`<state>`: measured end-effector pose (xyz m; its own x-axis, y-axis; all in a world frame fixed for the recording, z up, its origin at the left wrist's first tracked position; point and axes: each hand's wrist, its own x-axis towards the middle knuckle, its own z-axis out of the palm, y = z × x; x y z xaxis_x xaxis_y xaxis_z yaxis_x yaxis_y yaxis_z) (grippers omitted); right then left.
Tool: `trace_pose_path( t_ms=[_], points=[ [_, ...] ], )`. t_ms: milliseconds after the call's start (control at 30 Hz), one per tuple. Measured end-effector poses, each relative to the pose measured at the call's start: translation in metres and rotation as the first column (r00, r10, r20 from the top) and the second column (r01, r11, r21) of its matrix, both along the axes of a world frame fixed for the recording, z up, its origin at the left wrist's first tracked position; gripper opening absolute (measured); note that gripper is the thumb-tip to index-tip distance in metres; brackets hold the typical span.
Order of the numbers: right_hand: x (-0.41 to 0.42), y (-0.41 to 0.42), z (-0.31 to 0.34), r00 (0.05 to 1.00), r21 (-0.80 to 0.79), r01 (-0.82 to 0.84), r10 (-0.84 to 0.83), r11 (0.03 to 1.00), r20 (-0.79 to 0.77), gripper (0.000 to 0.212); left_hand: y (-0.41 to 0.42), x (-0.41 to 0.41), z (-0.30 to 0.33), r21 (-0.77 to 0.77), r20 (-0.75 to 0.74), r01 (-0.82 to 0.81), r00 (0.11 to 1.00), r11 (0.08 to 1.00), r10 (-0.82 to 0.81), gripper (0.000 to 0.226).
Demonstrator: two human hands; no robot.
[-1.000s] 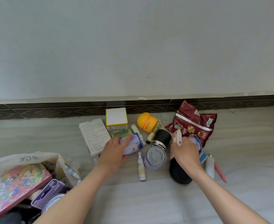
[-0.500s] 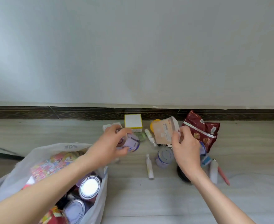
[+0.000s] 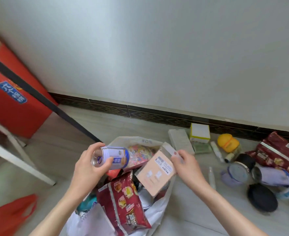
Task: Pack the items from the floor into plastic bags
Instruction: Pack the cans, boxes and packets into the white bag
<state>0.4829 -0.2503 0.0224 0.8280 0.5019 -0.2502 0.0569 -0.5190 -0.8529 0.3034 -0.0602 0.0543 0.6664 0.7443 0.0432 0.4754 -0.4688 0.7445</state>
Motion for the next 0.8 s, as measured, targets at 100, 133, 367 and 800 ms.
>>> trace_pose_path(
  t_ms=[100,133,367,800],
  points=[
    [-0.009,0.013,-0.012,0.997,-0.010,-0.070,0.070,0.997,-0.025,0.023,0.005,-0.024,-0.019,-0.179,0.092,-0.267,0.954,0.947,0.287,0.035],
    [-0.010,0.017,-0.015,0.995,-0.037,-0.097,0.097,0.995,-0.017,0.018,0.003,-0.029,-0.025,-0.214,0.104,-0.328,0.929,0.920,0.355,0.036],
    [-0.028,0.034,-0.031,0.977,-0.136,-0.213,0.215,0.968,-0.003,0.054,-0.012,-0.028,-0.056,-0.160,0.091,-0.323,0.936,0.933,0.340,0.042],
    [-0.040,0.008,-0.051,0.819,-0.269,-0.523,0.565,0.809,0.104,0.046,-0.023,-0.029,-0.080,0.249,-0.314,0.052,0.949,0.967,0.030,0.058]
  ],
)
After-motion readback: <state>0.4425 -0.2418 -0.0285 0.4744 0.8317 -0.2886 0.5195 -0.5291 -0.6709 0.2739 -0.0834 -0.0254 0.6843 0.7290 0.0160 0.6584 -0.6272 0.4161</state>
